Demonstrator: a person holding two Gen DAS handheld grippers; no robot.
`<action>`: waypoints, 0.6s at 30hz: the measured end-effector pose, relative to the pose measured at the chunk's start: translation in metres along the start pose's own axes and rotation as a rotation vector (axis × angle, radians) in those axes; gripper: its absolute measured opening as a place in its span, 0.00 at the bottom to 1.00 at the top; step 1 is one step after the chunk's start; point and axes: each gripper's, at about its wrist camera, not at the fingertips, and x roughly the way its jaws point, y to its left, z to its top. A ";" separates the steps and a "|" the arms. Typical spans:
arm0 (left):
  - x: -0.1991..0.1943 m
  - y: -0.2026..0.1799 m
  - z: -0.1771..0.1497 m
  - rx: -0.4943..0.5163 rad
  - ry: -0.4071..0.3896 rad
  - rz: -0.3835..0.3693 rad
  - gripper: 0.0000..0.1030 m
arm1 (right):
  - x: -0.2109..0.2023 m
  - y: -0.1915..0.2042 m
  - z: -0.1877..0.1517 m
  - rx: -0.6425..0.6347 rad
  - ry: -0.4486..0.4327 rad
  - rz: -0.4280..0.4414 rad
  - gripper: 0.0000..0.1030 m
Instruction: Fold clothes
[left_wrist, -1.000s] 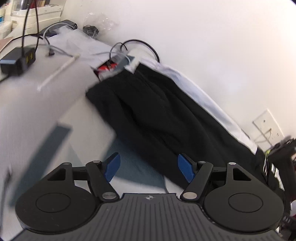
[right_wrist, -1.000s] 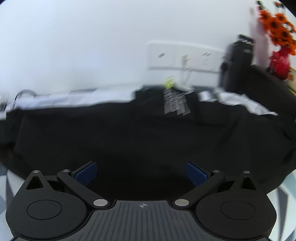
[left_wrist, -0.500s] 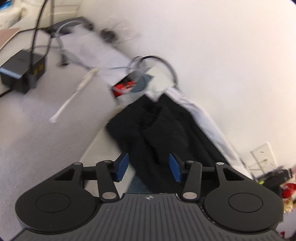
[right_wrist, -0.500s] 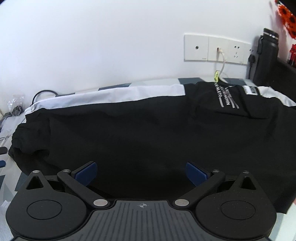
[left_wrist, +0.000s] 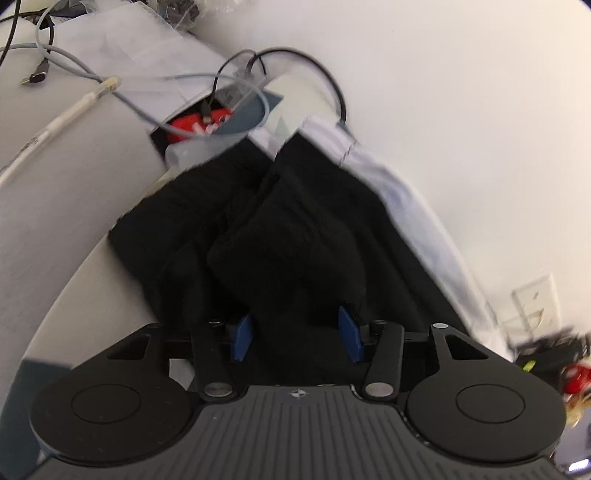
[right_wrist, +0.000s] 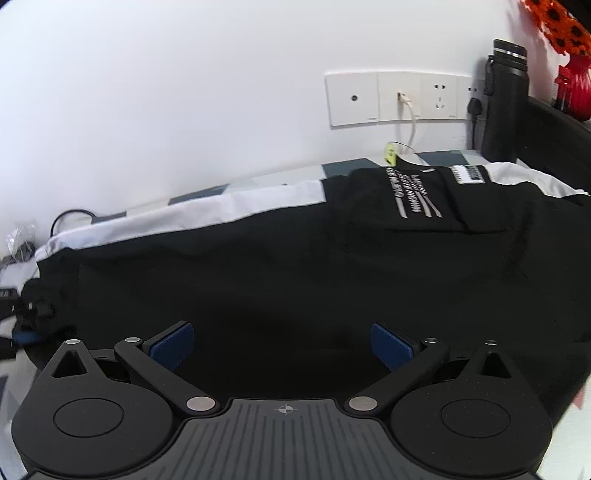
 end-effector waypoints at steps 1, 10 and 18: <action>-0.002 -0.003 0.003 0.014 -0.016 -0.006 0.03 | 0.000 -0.003 -0.003 -0.009 0.002 -0.015 0.98; -0.084 -0.036 0.016 0.105 -0.155 -0.049 0.04 | -0.008 0.001 -0.007 -0.051 0.000 -0.034 0.94; -0.089 -0.015 0.018 0.040 -0.110 -0.035 0.04 | -0.086 -0.063 0.017 0.303 -0.214 -0.213 0.97</action>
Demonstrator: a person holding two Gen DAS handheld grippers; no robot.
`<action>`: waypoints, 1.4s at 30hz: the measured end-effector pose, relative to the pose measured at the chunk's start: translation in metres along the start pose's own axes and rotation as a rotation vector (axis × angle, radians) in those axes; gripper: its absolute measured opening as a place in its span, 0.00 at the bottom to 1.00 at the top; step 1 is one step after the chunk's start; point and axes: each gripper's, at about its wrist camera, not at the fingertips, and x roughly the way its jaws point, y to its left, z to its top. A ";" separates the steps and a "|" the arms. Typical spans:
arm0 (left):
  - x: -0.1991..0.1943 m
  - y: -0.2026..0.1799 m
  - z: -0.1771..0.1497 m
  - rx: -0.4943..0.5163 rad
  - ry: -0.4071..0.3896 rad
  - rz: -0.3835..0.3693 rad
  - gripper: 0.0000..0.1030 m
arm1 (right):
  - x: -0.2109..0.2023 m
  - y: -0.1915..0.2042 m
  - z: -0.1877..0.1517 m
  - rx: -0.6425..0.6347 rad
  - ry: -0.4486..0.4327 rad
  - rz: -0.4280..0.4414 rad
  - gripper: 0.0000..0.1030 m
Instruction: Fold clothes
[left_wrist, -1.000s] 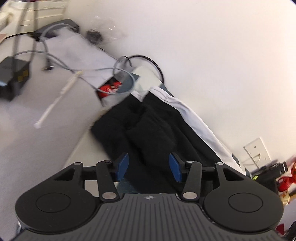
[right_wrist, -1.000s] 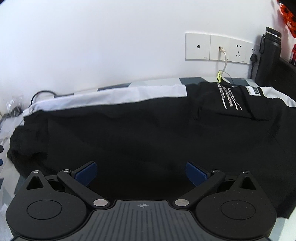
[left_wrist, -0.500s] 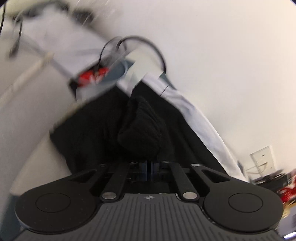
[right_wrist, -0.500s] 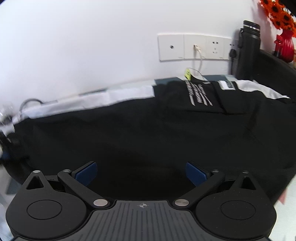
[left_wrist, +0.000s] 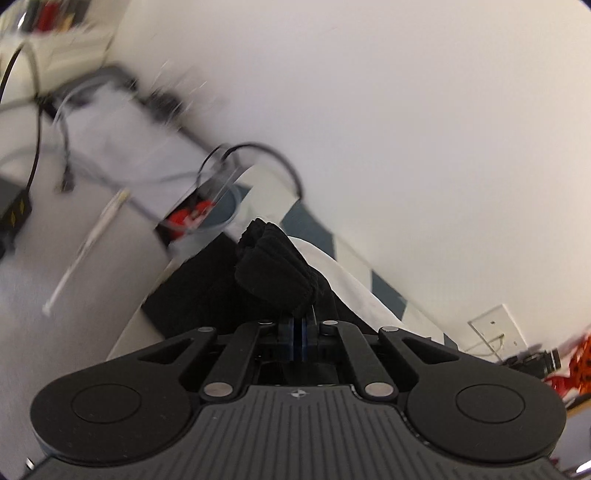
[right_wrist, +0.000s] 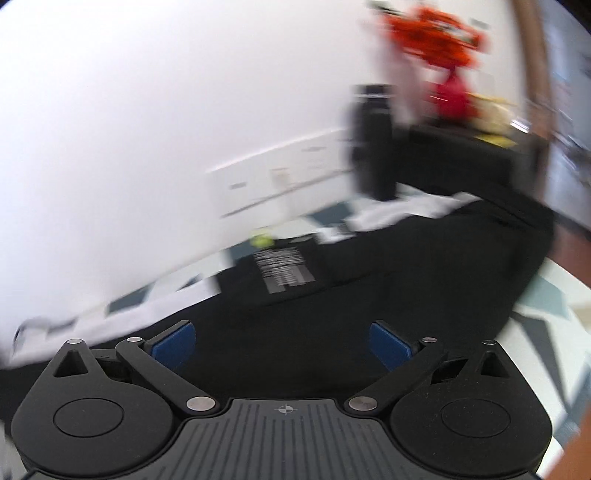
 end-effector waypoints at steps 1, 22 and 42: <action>0.003 0.004 -0.002 -0.007 0.005 0.011 0.04 | -0.003 -0.011 0.004 0.031 0.005 -0.042 0.97; 0.051 -0.016 0.007 0.146 0.011 0.131 0.08 | 0.033 0.055 -0.107 -0.722 0.027 0.227 0.93; 0.058 0.026 -0.027 0.118 0.083 0.193 0.15 | 0.086 0.075 -0.050 -0.445 0.230 0.310 0.91</action>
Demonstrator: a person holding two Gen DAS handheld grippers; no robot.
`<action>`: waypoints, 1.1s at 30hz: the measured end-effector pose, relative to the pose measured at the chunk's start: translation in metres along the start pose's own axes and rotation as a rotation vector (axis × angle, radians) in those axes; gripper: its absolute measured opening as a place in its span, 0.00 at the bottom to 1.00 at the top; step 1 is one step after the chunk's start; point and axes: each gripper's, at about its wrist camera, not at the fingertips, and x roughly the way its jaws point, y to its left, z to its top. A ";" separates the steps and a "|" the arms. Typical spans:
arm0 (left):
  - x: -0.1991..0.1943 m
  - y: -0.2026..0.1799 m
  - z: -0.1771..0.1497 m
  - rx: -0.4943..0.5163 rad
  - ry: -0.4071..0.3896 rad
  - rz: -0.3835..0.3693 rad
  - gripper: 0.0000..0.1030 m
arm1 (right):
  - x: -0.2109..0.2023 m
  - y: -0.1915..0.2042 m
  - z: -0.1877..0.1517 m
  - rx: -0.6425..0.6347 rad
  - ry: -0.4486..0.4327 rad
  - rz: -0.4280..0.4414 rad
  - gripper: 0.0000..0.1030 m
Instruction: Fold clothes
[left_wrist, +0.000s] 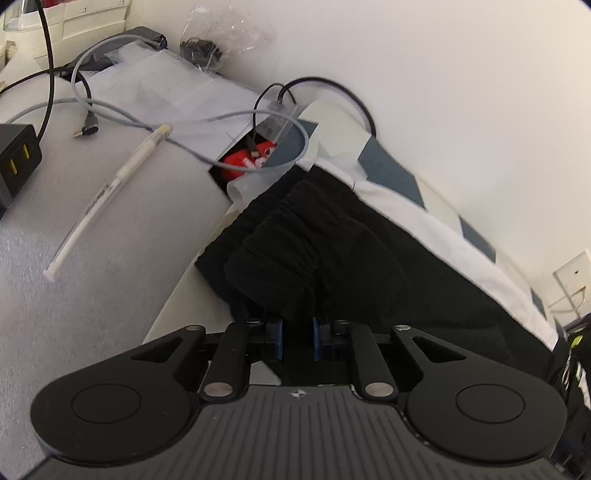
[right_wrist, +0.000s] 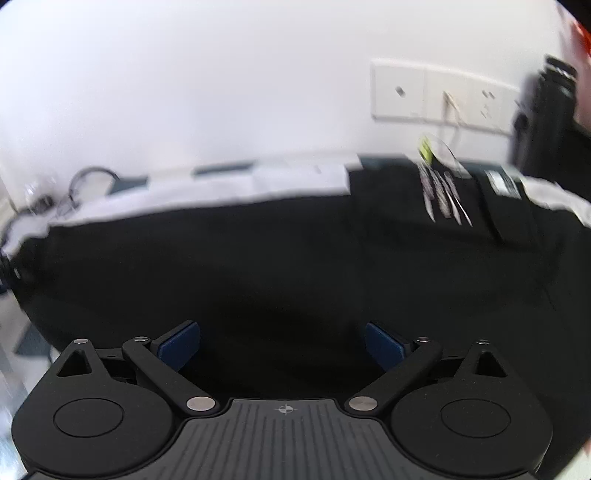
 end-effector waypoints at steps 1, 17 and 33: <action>0.001 0.001 -0.002 0.001 0.001 -0.001 0.16 | 0.002 0.004 0.010 -0.007 -0.016 0.019 0.91; -0.002 0.020 -0.007 -0.076 -0.075 -0.118 0.28 | 0.163 0.274 0.113 -0.671 -0.003 0.380 0.70; -0.031 0.013 -0.014 0.063 -0.191 -0.130 0.05 | 0.186 0.289 0.115 -0.574 0.052 0.481 0.01</action>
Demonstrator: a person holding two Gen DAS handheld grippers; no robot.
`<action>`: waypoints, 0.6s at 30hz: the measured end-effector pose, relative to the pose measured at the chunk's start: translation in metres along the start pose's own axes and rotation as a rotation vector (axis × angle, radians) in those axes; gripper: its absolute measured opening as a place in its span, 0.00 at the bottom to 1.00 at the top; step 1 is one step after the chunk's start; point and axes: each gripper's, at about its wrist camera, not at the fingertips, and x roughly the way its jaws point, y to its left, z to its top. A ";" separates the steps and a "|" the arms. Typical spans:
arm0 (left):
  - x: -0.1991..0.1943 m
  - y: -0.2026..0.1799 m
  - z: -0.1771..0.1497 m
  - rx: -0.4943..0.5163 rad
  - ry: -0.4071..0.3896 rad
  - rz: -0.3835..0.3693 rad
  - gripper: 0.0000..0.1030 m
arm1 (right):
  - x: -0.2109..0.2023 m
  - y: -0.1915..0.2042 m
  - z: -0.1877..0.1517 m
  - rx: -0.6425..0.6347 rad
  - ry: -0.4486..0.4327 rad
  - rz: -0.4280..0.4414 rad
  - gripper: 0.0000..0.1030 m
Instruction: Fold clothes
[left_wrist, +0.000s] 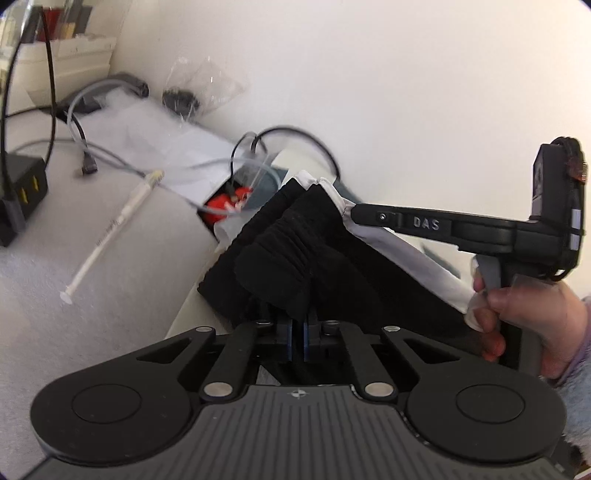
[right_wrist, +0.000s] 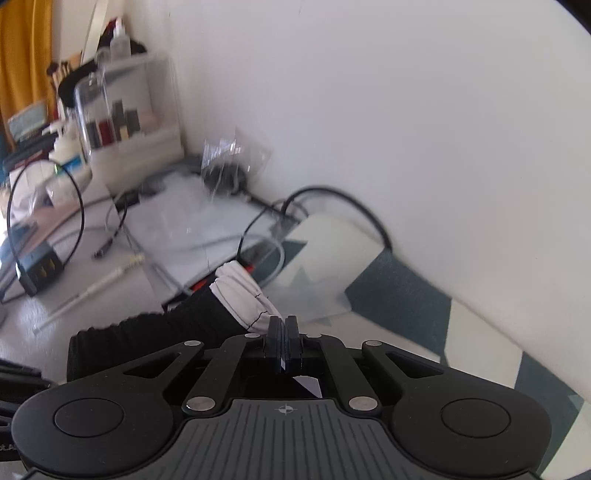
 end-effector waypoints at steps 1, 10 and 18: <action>-0.004 -0.001 0.000 0.012 -0.017 0.006 0.05 | -0.002 0.001 0.002 0.008 -0.021 -0.004 0.01; 0.022 0.016 0.000 -0.018 0.082 0.047 0.06 | 0.034 0.014 0.013 -0.068 0.034 -0.007 0.16; 0.026 0.021 0.003 -0.075 0.084 0.030 0.08 | 0.048 0.031 0.017 -0.191 0.108 0.042 0.30</action>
